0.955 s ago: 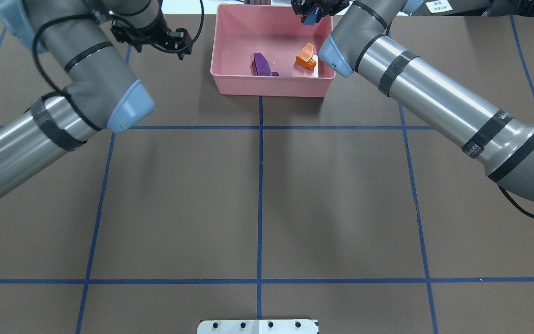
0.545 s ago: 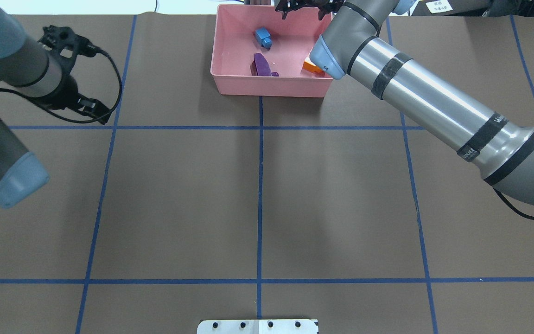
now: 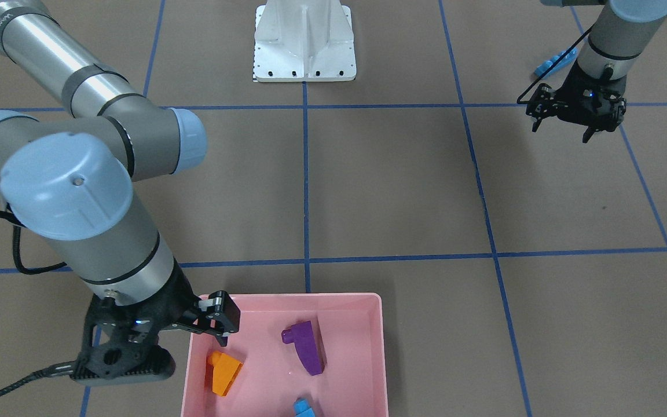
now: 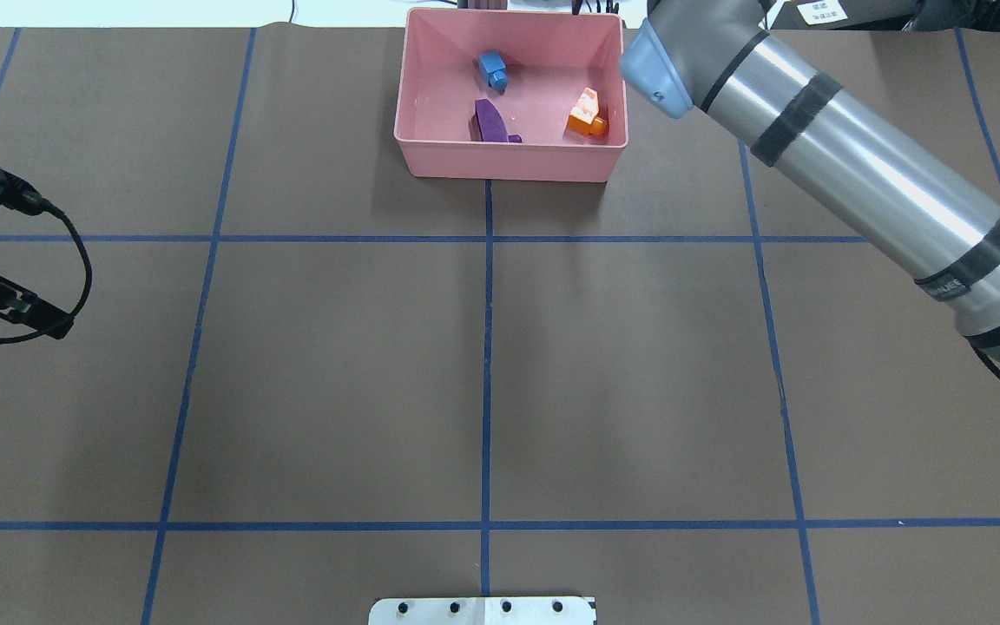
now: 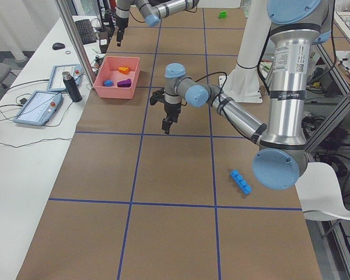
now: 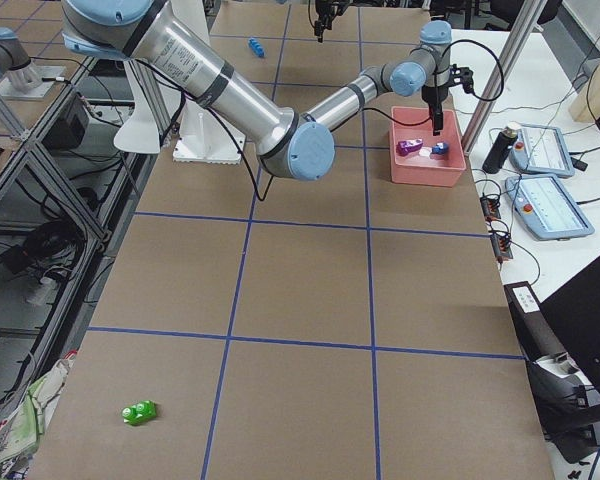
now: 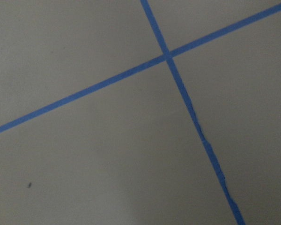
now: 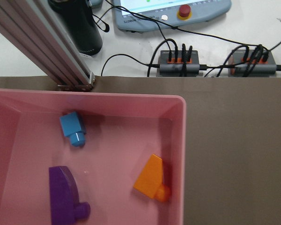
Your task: Put all blocks into box
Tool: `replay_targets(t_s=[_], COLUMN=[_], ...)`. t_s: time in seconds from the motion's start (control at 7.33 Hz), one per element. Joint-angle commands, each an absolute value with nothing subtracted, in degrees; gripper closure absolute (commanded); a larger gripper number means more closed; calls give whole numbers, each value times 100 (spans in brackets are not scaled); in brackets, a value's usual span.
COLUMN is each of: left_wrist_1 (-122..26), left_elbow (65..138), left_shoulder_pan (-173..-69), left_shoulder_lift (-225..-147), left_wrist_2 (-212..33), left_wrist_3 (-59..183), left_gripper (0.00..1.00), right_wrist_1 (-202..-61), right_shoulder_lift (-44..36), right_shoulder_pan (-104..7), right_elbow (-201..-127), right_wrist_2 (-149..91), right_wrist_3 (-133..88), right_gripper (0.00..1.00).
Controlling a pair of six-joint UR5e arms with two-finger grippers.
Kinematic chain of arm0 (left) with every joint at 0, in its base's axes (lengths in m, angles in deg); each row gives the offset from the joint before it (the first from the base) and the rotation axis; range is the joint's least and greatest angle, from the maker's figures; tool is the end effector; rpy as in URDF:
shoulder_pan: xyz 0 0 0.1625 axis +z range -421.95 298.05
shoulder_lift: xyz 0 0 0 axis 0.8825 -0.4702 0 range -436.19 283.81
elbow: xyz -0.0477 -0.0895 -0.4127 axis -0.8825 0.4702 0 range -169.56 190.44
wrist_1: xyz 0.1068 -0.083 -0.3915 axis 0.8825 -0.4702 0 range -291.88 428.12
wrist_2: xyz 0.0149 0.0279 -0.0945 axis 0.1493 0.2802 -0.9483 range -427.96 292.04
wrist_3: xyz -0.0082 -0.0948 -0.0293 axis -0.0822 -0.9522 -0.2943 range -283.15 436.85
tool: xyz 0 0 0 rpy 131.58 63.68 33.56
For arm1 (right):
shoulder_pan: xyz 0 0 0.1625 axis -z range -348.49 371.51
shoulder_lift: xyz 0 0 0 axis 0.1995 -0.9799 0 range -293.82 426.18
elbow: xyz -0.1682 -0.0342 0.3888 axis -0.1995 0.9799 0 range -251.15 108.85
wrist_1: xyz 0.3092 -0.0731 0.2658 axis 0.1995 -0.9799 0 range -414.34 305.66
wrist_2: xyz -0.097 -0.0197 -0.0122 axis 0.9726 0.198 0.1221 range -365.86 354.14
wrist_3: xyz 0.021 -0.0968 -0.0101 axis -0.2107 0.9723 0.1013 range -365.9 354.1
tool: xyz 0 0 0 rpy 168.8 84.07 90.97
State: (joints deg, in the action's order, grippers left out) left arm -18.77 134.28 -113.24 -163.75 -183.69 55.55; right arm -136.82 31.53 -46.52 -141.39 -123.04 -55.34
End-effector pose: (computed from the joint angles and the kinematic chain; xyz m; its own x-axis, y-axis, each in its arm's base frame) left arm 0.2092 -0.4051 0.4145 0.7352 0.4248 -0.5283 -0.3044 0.9032 0.3026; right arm -0.3502 -0.7267 0.1724 0.6769 -0.0079 0.7360 -0.1964 0.9618 0.1909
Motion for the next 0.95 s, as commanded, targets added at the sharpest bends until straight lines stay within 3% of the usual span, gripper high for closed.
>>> replay_targets(t_s=[0.0,0.27,0.55,0.82], left_wrist_1=[-1994,-3209,-4530,-4658], left_elbow=[13647,13639,13613,13525], left_shoulder_pan=[-11153,-10644,-10083,-9451], left_shoulder_lift=[-15550,-14359,-13144,-12858], left_wrist_2=[-18424,-18424,-18433,-18442], left_wrist_3=[6233,6253,6183,5817], left_gripper=[0,0,0,1], right_wrist_1=[-15139,-16590,-17437,-17669], right_shoulder_lift=[2053,1006,634,205], right_shoulder_pan=[-4973,-5298,-5606,-5704], right_elbow=[-15965,-17550,-17994,-18091], right_wrist_2=[-12617,-12609,-12618,-12618], right_wrist_3=[-4962,-3567,-3000,-2910], right_gripper=[0,0,0,0])
